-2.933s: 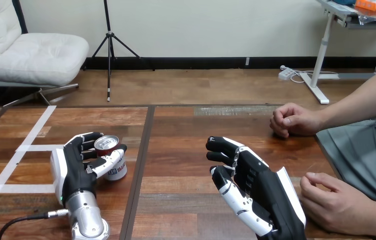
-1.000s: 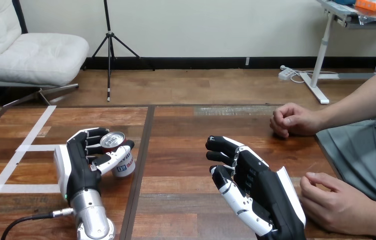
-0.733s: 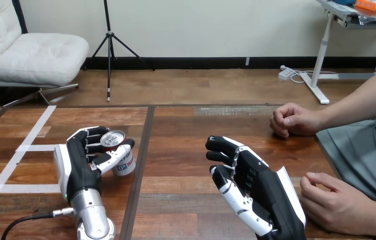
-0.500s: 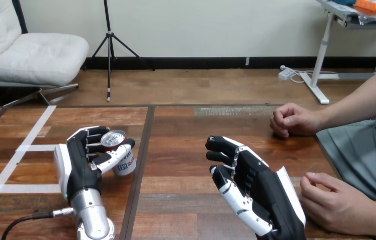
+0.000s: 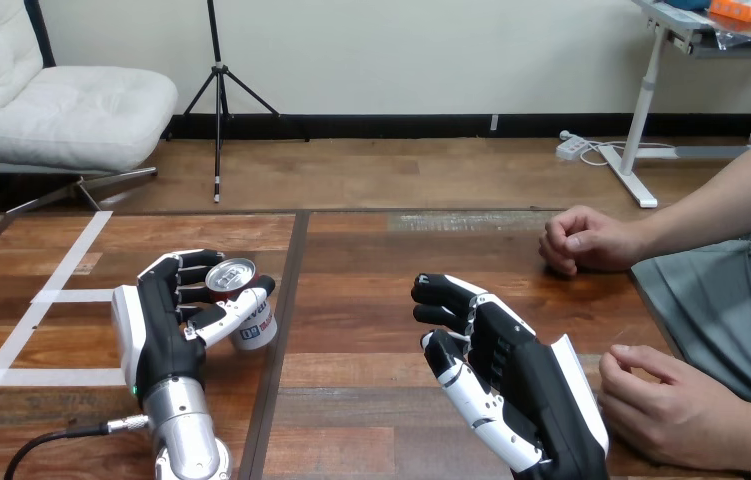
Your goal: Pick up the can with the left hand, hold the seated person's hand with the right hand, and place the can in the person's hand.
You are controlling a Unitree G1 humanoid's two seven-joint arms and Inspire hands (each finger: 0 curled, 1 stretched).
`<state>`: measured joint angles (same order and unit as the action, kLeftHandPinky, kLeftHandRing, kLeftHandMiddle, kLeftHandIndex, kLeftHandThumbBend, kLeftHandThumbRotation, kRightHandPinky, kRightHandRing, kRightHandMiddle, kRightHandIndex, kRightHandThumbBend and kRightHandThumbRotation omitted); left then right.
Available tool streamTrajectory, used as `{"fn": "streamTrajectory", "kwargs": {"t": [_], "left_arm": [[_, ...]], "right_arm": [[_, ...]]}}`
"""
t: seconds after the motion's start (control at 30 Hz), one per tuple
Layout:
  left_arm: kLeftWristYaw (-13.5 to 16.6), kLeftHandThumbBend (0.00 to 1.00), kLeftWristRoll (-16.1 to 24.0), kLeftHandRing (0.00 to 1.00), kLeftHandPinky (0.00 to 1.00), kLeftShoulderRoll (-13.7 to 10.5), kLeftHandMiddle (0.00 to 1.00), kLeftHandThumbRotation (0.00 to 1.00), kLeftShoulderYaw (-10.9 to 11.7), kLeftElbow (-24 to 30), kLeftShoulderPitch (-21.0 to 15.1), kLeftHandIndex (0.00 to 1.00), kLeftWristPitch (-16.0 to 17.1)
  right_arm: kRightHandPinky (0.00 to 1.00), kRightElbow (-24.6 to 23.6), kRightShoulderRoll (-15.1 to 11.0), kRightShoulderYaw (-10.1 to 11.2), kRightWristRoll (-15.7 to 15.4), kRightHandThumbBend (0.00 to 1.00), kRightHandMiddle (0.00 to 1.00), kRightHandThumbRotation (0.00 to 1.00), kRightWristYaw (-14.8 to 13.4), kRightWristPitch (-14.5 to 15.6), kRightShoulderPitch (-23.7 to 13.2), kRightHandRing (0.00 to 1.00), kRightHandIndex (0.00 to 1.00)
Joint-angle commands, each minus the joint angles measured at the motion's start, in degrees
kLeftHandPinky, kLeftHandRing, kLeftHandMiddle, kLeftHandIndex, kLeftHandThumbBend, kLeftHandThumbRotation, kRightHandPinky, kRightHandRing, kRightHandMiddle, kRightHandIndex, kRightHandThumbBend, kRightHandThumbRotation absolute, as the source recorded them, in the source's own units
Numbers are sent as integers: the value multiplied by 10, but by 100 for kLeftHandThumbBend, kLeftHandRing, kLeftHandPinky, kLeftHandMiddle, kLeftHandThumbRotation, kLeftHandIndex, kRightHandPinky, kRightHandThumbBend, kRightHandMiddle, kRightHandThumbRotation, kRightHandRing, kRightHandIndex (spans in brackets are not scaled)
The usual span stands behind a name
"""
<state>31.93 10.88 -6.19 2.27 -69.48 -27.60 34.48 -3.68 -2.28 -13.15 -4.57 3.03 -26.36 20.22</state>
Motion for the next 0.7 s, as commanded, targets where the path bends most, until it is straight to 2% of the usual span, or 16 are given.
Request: {"fn": "streamTrajectory", "kwargs": {"t": [0.0,0.4,0.67], "left_arm": [[-2,66,8,51,42,-4,54,0,-7,33,-24,53,24],[-10,65,3,51,43,-3,54,0,-4,42,-23,53,29],[-9,66,4,51,44,-3,54,0,-3,48,-23,53,28]], "right_arm": [[71,8,20,1,-2,43,80,54,-10,3,-31,78,78],[71,37,22,2,0,41,81,50,-16,-14,-43,78,78],[70,37,22,3,0,42,81,49,-19,-19,-47,78,78]]}}
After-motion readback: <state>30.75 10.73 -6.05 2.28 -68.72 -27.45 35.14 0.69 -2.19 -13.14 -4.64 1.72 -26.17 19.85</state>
